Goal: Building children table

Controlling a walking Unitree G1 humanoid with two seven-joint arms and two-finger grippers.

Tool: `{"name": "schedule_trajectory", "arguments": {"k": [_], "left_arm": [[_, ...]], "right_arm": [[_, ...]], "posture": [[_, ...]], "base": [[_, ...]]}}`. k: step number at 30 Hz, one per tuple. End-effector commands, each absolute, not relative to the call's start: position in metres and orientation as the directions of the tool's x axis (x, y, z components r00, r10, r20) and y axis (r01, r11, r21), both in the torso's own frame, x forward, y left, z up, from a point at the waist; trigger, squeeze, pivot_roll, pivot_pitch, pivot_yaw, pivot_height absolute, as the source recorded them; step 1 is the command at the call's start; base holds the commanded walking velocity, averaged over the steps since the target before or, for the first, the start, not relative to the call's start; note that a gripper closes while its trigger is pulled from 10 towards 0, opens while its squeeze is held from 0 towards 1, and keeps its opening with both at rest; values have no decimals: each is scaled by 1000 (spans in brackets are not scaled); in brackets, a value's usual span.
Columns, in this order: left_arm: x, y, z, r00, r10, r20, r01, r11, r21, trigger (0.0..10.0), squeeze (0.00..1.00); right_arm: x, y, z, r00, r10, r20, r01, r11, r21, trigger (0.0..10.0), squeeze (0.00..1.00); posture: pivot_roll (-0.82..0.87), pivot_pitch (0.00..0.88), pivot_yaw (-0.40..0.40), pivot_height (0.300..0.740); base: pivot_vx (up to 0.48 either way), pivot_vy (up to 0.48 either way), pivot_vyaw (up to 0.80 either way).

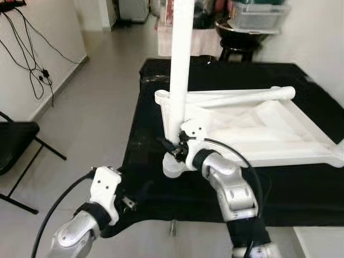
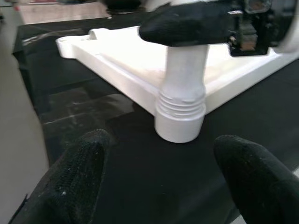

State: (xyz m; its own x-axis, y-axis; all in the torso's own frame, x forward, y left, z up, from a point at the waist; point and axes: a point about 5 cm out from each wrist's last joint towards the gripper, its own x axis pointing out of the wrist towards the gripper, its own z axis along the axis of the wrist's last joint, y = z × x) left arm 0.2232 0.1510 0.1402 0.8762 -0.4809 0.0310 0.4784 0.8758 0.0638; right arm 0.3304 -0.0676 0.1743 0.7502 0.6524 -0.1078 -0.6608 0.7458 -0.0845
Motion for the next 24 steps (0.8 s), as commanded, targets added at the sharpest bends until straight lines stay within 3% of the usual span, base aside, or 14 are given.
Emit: {"name": "schedule_trajectory", "arguments": {"k": [1, 3, 4, 6, 9, 10, 15, 18, 21, 22, 23, 24], "left_arm": [[223, 153, 138, 880, -474, 20, 471, 879, 78, 10000, 0], [222, 153, 138, 883, -470, 21, 467, 881, 77, 10000, 0], [222, 153, 139, 884, -468, 22, 465, 882, 77, 10000, 0], [222, 153, 139, 884, -467, 22, 464, 882, 77, 10000, 0], [222, 151, 140, 880, -474, 24, 471, 879, 78, 10000, 0], [221, 151, 140, 880, -475, 24, 472, 878, 77, 10000, 0], [219, 150, 141, 881, -473, 25, 470, 880, 73, 10000, 0], [216, 149, 141, 881, -473, 21, 470, 879, 78, 10000, 0], [215, 149, 141, 880, -474, 20, 471, 879, 79, 10000, 0], [215, 148, 141, 880, -475, 20, 472, 878, 78, 10000, 0], [214, 147, 141, 879, -476, 21, 473, 878, 75, 10000, 0], [213, 146, 141, 879, -476, 22, 473, 878, 74, 10000, 0]], "right_arm": [[321, -56, 159, 675, 711, -199, -731, 680, -51, 10000, 0], [319, -51, 165, 644, 744, -179, -761, 647, -51, 10000, 0], [317, -47, 171, 595, 787, -163, -802, 594, -58, 10000, 1000], [316, -44, 175, 559, 814, -156, -828, 556, -65, 10000, 1000], [318, -40, 202, 232, 968, -95, -964, 216, -154, 10000, 1000], [322, -41, 206, 148, 981, -126, -973, 122, -194, 10000, 0], [333, -46, 208, 66, 971, -231, -975, 13, -221, 10000, 0], [337, -48, 211, -34, 962, -271, -975, -92, -203, 10000, 0], [338, -48, 212, -51, 961, -271, -974, -107, -199, 10000, 0], [339, -49, 215, -65, 962, -265, -975, -118, -186, 8392, 0], [344, -54, 220, -102, 957, -270, -977, -148, -156, 0, 0], [346, -56, 221, -115, 954, -277, -975, -162, -150, 0, 0]], "posture": [[-75, 106, -57, 740], [-75, 106, -57, 740], [-70, 110, -60, 740], [-70, 110, -60, 740], [-52, 120, -68, 740], [-44, 124, -71, 740], [-32, 137, -75, 740], [-19, 142, -78, 740], [-19, 142, -78, 740], [-12, 147, -86, 740], [-10, 148, -91, 740], [-10, 149, -91, 740]], "base": [[0, 0, 0], [0, 0, 0], [0, 0, 0], [0, 0, 0], [0, 0, 0], [0, 0, 0], [0, 0, 0], [0, 0, 0], [0, 0, 0], [0, 0, 0], [0, 0, 0], [0, 0, 0]]}}
